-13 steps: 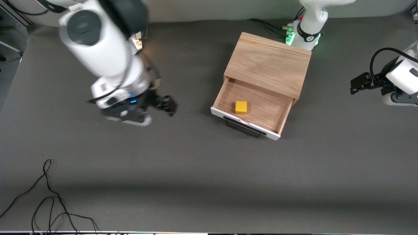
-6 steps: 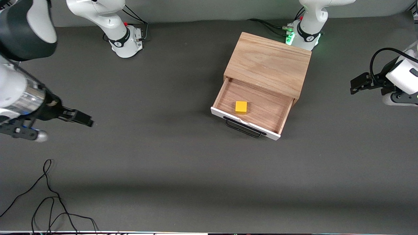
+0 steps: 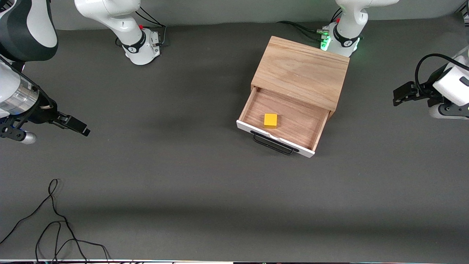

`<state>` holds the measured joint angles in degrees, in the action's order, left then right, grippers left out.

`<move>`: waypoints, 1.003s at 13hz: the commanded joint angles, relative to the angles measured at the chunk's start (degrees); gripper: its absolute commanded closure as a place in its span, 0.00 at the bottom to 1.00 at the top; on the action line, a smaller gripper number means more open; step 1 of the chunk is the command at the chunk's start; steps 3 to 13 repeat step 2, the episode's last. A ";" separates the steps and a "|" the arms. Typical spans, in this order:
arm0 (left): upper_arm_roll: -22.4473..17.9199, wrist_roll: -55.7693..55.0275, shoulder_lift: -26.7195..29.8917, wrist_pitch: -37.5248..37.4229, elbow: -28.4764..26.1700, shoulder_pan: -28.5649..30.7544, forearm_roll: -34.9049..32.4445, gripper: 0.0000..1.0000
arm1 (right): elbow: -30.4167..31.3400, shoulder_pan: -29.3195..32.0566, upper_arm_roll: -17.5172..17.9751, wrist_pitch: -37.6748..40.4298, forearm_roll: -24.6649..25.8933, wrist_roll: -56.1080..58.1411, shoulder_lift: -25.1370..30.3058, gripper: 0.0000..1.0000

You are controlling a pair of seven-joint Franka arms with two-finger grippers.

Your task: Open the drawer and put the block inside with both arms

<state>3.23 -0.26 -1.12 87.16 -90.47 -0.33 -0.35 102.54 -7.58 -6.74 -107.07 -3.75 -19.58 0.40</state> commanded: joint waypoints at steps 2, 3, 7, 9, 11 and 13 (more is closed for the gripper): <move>-0.33 0.96 0.33 -0.24 -0.14 -0.29 -0.01 0.00 | 0.99 -0.95 -1.78 1.43 0.15 1.56 1.53 0.00; -0.33 0.96 0.33 -0.24 -0.14 -0.29 -0.01 0.00 | 0.99 -0.95 -1.78 1.43 0.15 1.56 1.53 0.00; -0.33 0.96 0.33 -0.24 -0.14 -0.29 -0.01 0.00 | 0.99 -0.95 -1.78 1.43 0.15 1.56 1.53 0.00; -0.33 0.96 0.33 -0.24 -0.14 -0.29 -0.01 0.00 | 0.99 -0.95 -1.78 1.43 0.15 1.56 1.53 0.00; -0.33 0.96 0.33 -0.24 -0.14 -0.29 -0.01 0.00 | 0.99 -0.95 -1.78 1.43 0.15 1.56 1.53 0.00; -0.33 0.96 0.33 -0.24 -0.14 -0.29 -0.01 0.00 | 0.99 -0.95 -1.78 1.43 0.15 1.56 1.53 0.00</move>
